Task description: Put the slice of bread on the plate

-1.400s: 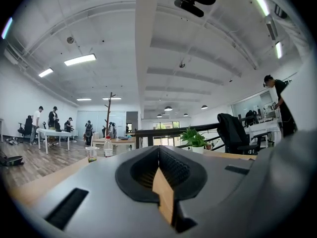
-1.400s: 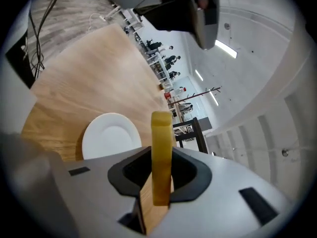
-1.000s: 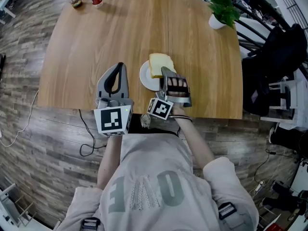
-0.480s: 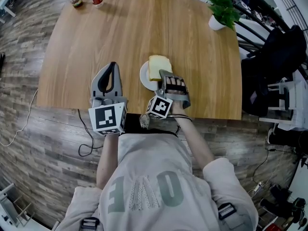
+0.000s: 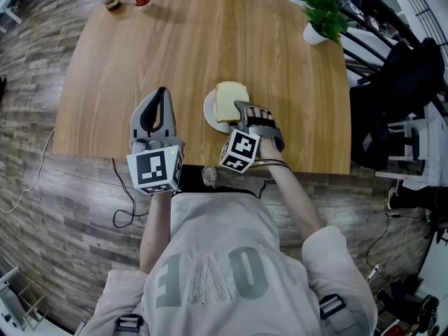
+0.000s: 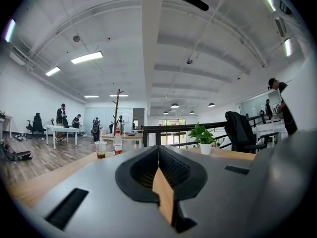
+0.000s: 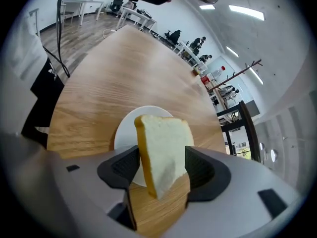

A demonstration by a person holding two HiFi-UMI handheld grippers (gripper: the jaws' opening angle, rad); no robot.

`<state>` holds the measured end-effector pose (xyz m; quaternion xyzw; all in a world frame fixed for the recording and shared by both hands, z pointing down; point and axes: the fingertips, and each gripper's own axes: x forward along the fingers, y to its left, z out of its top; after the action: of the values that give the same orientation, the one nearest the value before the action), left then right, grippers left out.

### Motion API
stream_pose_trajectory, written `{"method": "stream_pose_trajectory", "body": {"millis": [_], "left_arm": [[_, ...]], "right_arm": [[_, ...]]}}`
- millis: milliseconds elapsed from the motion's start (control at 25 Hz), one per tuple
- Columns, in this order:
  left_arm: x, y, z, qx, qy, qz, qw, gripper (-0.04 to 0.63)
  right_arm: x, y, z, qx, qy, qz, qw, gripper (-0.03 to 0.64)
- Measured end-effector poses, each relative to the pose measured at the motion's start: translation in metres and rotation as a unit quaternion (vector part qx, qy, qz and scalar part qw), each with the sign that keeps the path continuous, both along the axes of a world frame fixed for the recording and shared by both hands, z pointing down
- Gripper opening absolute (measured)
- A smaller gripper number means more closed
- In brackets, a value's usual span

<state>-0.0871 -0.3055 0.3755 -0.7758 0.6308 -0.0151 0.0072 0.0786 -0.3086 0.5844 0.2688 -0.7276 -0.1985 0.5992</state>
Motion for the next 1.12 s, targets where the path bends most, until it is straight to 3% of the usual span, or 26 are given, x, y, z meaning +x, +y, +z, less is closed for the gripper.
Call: {"method": "stream_pose_trajectory", "body": {"millis": [120, 280, 560, 640, 720, 800, 920, 1000, 1120], "left_arm": [[-0.001, -0.002, -0.004, 0.005, 0.006, 0.001, 1.0000, 0.009], [0.001, -0.003, -0.009, 0.015, 0.008, 0.005, 0.9998, 0.009], [0.005, -0.003, -0.020, 0.030, 0.009, 0.009, 0.9995, 0.009], [0.008, -0.001, -0.033, 0.045, 0.008, 0.011, 0.9989, 0.009], [0.014, 0.000, -0.050, 0.066, 0.001, 0.017, 0.9977, 0.009], [0.022, -0.003, -0.068, 0.088, -0.015, 0.026, 0.9957, 0.009], [0.030, -0.004, -0.095, 0.118, -0.032, 0.033, 0.9919, 0.009], [0.034, -0.001, -0.109, 0.133, -0.033, 0.037, 0.9899, 0.009], [0.043, 0.004, -0.122, 0.145, -0.043, 0.055, 0.9870, 0.009]], "right_arm": [[-0.001, 0.007, -0.001, -0.020, -0.002, -0.010, 1.000, 0.285], [0.000, 0.010, -0.017, -0.010, 0.001, -0.025, 1.000, 0.290], [0.001, 0.010, -0.085, -0.001, -0.038, -0.034, 0.999, 0.290], [-0.001, 0.006, -0.117, 0.016, -0.075, -0.031, 0.997, 0.290], [-0.002, -0.002, -0.159, 0.046, -0.156, -0.011, 0.987, 0.290], [-0.003, -0.011, -0.202, 0.075, -0.261, 0.021, 0.962, 0.288], [-0.004, -0.010, -0.256, 0.093, -0.405, 0.048, 0.908, 0.288], [-0.003, -0.003, -0.285, 0.103, -0.492, 0.047, 0.863, 0.287], [0.010, 0.007, -0.316, 0.112, -0.608, 0.044, 0.785, 0.275]]}}
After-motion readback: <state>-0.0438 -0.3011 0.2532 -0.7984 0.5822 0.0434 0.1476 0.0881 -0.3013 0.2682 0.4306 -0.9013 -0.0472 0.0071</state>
